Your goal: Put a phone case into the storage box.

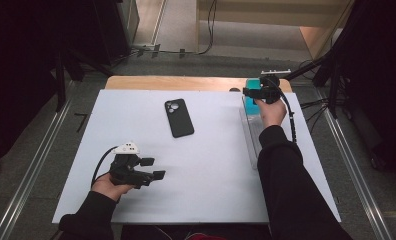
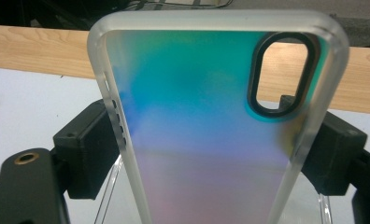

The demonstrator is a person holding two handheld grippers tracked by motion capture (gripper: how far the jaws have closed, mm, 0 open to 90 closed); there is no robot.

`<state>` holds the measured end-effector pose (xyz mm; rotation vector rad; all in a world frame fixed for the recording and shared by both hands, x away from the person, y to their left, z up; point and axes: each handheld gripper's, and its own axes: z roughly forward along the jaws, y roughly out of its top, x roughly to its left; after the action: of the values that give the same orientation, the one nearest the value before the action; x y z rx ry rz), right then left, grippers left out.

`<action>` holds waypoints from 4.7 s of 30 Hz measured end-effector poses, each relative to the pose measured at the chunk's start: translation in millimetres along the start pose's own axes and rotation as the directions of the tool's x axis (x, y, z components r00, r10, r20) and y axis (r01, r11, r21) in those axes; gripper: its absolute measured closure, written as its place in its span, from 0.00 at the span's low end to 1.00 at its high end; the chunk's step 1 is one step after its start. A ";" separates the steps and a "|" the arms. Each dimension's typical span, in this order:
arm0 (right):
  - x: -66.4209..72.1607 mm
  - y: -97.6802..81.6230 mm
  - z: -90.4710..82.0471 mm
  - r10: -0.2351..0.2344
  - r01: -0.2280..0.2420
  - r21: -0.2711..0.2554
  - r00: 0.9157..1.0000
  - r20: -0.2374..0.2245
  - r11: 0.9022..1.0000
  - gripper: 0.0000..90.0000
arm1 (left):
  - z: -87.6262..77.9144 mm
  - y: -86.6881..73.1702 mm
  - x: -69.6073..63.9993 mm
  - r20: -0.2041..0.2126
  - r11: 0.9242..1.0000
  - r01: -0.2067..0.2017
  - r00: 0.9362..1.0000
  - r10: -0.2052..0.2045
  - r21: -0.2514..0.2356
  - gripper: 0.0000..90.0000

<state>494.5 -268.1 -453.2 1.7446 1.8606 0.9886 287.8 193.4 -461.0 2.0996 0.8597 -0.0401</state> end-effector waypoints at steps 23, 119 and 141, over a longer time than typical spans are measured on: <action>-2.2 0.6 -3.4 0.009 -0.008 0.011 0.999 -0.041 1.000 0.10 | 0.7 -0.2 -0.1 0.004 1.000 -0.002 1.000 0.002 0.003 0.31; 72.7 -125.6 -154.1 -0.257 0.358 0.086 0.798 -0.545 0.930 0.28 | -15.4 5.4 -0.6 0.036 1.000 0.023 0.999 -0.023 -0.011 0.31; 79.1 -167.3 -148.9 -0.300 0.447 0.097 0.730 -0.614 0.889 0.28 | -15.2 3.3 -3.6 0.046 1.000 0.023 0.999 -0.024 0.006 0.31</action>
<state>262.4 -218.5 -461.0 1.1363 2.6919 1.2655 283.0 201.0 -447.8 2.0853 0.8575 -0.1028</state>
